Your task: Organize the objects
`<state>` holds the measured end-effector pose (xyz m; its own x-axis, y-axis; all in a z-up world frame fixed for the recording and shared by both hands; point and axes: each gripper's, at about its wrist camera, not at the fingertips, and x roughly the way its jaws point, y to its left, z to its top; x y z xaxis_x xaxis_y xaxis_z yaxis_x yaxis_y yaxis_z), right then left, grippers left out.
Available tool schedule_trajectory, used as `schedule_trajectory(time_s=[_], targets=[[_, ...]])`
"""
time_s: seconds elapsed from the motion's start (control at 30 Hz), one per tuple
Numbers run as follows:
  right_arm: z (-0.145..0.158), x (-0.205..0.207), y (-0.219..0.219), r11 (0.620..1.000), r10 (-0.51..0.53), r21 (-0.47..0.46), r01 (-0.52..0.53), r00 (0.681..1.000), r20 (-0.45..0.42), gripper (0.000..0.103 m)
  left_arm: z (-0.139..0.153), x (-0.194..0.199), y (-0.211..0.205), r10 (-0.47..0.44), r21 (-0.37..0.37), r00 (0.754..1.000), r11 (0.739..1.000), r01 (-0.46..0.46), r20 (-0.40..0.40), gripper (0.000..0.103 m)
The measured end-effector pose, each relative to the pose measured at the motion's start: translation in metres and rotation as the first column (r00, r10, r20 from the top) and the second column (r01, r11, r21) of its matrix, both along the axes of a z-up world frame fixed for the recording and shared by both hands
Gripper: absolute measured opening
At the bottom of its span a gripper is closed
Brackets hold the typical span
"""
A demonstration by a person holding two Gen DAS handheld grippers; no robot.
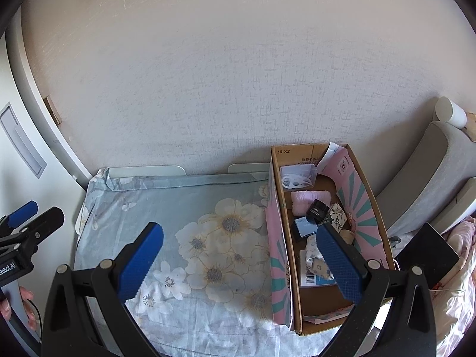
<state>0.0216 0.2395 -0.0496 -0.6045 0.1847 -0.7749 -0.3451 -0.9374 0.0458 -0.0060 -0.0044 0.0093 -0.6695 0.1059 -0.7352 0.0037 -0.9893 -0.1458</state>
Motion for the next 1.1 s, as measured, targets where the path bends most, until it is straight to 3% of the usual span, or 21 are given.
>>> schedule_trajectory(time_s=[1.1], targets=[[0.0008, -0.0063, -0.0018, 1.000, -0.004, 0.013, 0.004, 1.000, 0.001, 0.102, -0.0012, -0.0045, -0.0031, 0.003, -0.001, 1.000, 1.000, -0.003, 0.003, 0.103]])
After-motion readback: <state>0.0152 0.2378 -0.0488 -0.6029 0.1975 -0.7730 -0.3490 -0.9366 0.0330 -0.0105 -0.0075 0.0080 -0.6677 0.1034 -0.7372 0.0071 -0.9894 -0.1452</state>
